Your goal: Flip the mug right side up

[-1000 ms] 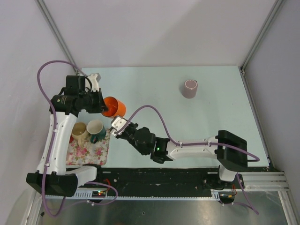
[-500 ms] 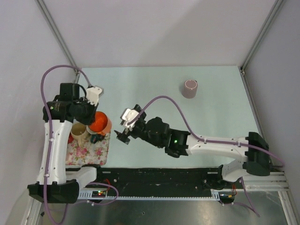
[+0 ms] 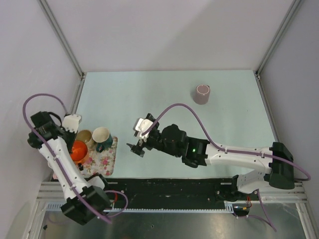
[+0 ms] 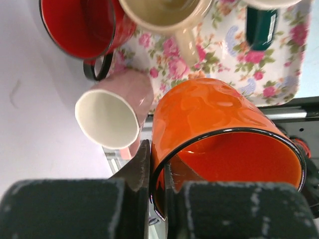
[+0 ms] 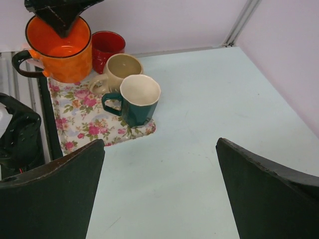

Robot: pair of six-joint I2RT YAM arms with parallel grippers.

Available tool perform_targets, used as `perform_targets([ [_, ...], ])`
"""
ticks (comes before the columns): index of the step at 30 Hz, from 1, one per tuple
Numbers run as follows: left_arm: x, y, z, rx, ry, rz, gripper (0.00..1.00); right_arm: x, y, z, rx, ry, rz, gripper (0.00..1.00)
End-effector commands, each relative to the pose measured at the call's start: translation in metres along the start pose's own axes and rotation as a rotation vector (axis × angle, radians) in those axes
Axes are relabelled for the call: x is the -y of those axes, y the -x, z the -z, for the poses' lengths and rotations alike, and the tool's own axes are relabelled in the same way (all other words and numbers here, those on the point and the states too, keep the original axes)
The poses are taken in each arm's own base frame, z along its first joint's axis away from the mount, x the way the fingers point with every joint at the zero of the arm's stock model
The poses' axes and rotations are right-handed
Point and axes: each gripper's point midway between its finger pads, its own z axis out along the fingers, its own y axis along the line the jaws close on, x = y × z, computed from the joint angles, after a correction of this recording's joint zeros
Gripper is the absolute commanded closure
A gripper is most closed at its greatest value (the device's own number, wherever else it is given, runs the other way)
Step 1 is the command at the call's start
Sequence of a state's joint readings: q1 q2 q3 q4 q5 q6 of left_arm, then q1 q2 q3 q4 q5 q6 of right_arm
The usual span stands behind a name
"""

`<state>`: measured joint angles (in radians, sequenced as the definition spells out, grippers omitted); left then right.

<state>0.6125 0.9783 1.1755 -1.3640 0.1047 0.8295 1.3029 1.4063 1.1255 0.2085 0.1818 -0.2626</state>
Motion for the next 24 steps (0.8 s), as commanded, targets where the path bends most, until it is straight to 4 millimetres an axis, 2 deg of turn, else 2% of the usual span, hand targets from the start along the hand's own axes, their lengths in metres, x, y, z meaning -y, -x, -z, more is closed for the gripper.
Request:
perform_targets([
  [1,0.038,-0.062,0.008,-0.187,-0.196,-0.005,1.0,0.002,0.011,-0.001,0.043,0.037,0.01,0.01],
  [6,0.034,-0.079,-0.004,-0.218,-0.209,0.034,1.0,0.004,0.011,-0.008,0.067,0.057,0.005,0.01],
  [14,0.038,-0.079,-0.033,-0.189,-0.305,-0.025,1.0,0.005,0.01,-0.015,0.086,0.065,0.006,0.01],
  [24,0.028,-0.073,-0.066,-0.157,-0.324,-0.126,1.0,0.01,0.016,-0.019,0.121,0.055,0.035,0.0],
])
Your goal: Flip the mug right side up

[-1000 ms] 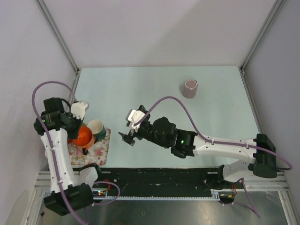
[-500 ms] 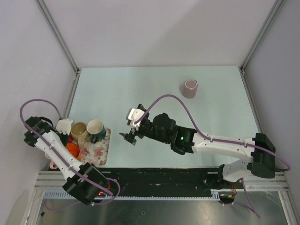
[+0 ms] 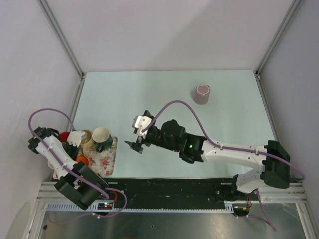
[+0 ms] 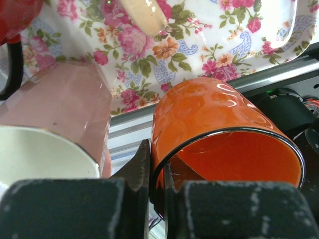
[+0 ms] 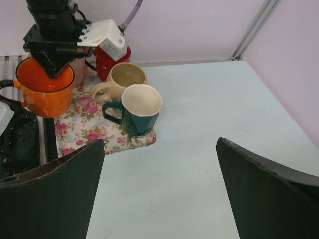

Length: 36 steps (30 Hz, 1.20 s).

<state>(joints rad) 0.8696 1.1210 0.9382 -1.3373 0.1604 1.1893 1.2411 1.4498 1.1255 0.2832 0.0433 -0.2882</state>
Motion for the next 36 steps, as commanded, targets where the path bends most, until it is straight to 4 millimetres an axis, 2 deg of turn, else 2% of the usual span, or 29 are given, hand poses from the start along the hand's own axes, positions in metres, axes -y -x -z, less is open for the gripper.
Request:
perform_targets([
  [1,0.011,0.002,-0.009,0.01,-0.047,-0.086,1.0,0.006,0.018,-0.005,0.078,-0.01,0.024,0.01],
  [12,-0.023,0.02,-0.014,0.056,0.047,-0.135,1.0,0.009,0.022,-0.007,0.101,-0.013,0.039,0.01],
  [18,-0.021,0.028,-0.024,0.108,0.033,-0.167,1.0,0.013,0.022,-0.006,0.097,-0.026,0.051,0.01],
  [24,-0.028,0.04,-0.025,0.172,0.073,-0.186,1.0,0.016,0.025,-0.006,0.105,-0.027,0.054,0.01],
  [31,-0.028,0.029,-0.041,0.126,0.06,-0.221,1.0,0.018,0.024,-0.005,0.099,-0.029,0.057,0.01],
  [36,-0.032,0.033,-0.045,0.15,0.077,-0.223,1.0,0.017,0.024,-0.005,0.1,-0.028,0.051,0.01],
])
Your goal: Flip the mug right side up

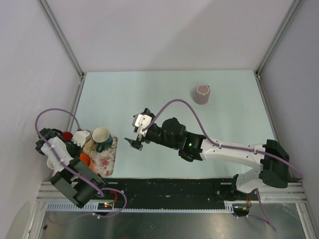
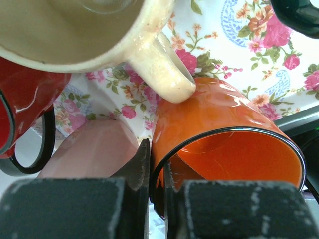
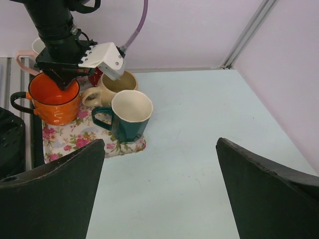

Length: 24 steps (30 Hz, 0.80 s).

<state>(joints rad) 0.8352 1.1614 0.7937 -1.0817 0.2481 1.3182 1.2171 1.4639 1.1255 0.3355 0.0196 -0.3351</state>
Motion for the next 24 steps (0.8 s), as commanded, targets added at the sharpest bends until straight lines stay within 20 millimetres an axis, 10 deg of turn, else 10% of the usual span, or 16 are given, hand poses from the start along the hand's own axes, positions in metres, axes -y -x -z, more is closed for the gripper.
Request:
perform_targets([
  [1,-0.014,0.009,0.0,0.043,0.054,-0.047,1.0,0.007,0.019,-0.001,0.064,-0.018,0.005,0.01],
  [16,-0.036,0.014,-0.005,0.062,0.136,-0.048,0.95,0.012,0.023,0.0,0.076,-0.028,0.006,0.01],
  [24,-0.04,0.01,0.004,0.036,0.176,-0.034,0.61,0.012,0.023,0.001,0.072,-0.027,0.01,0.01],
])
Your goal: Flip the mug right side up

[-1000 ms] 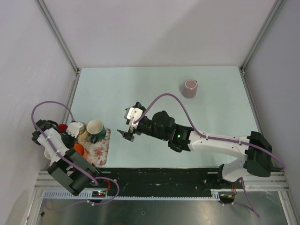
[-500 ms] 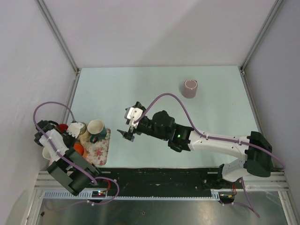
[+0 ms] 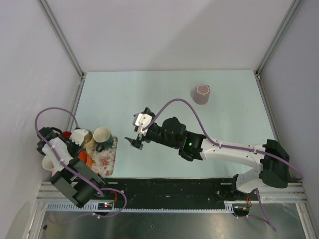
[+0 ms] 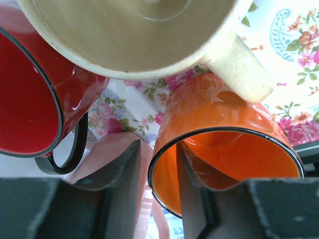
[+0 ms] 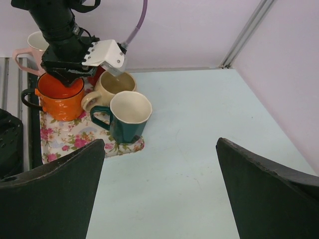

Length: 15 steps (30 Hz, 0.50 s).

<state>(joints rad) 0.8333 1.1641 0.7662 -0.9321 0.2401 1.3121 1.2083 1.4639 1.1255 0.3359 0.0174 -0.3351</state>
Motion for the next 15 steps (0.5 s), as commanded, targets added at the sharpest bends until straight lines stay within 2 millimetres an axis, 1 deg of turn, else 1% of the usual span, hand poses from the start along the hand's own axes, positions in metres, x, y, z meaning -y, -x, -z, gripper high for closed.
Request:
perform_targets([
  [1,-0.014,0.007,0.012,0.021,0.074,-0.009,0.57,0.008,0.024,0.001,0.071,-0.02,0.01,0.01],
  [5,-0.017,0.017,0.021,0.065,0.105,-0.02,0.5,0.003,0.026,0.001,0.081,0.006,0.009,0.0],
  [11,-0.013,0.025,0.029,0.095,0.089,-0.016,0.48,0.003,0.025,0.002,0.08,0.015,-0.005,0.01],
  [14,-0.015,0.033,0.038,0.123,0.092,-0.004,0.47,0.008,0.023,0.002,0.061,-0.004,-0.03,0.01],
  [15,-0.017,0.037,0.043,0.133,0.099,0.005,0.46,0.016,0.021,0.003,0.041,-0.033,-0.053,0.0],
])
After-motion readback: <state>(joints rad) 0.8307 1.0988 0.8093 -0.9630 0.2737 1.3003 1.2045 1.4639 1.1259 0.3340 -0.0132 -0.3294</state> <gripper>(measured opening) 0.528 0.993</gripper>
